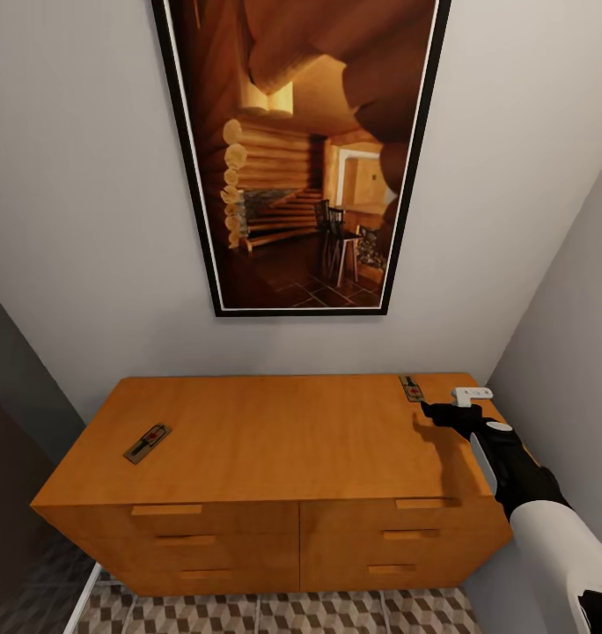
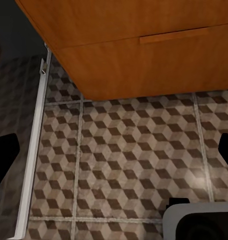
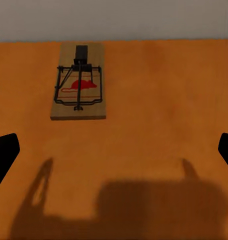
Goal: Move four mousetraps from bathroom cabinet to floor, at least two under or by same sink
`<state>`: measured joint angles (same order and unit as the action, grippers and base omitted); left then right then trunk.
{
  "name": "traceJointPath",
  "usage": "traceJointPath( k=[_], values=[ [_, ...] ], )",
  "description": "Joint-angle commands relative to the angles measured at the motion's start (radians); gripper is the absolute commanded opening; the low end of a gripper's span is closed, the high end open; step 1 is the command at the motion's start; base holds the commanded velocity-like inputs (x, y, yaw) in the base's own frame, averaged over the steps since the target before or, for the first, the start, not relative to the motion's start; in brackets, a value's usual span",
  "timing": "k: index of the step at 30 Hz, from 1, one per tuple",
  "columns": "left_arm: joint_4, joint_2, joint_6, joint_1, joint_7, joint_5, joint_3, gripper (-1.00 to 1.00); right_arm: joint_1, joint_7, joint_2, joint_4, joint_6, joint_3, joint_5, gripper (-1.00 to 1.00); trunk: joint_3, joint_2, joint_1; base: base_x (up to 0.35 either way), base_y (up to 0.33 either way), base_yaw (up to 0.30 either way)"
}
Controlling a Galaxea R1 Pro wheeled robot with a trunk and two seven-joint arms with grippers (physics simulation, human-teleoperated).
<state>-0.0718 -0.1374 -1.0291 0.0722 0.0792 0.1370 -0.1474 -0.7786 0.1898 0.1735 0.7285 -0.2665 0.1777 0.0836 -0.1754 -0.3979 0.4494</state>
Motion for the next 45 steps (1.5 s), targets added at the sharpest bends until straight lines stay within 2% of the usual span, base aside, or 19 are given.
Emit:
traceJointPath(
  k=[1, 13, 24, 45],
  values=[
    [-0.003, 0.000, -0.005, 0.002, 0.005, 0.004, -0.009, 1.00, -0.001, 0.009, -0.001, 0.002, -0.005, 0.004, 0.009, 1.00, -0.002, -0.002, 0.001, 0.000, 0.000, 0.000],
    [-0.003, 0.001, -0.005, 0.002, 0.005, 0.004, -0.009, 1.00, -0.001, 0.011, -0.006, 0.000, -0.005, 0.002, 0.009, 1.00, -0.002, -0.002, 0.001, 0.004, 0.007, 0.000],
    [-0.003, 0.001, -0.005, 0.002, 0.005, 0.004, -0.009, 1.00, -0.001, 0.011, -0.006, -0.001, -0.005, 0.002, 0.008, 1.00, -0.002, -0.002, 0.001, 0.137, 0.086, 0.000],
    [-0.003, 0.000, -0.005, 0.002, 0.005, 0.004, -0.009, 1.00, -0.001, 0.011, -0.008, -0.001, -0.005, 0.001, 0.008, 1.00, -0.002, -0.002, 0.001, 0.057, -0.003, 0.000]
  ],
)
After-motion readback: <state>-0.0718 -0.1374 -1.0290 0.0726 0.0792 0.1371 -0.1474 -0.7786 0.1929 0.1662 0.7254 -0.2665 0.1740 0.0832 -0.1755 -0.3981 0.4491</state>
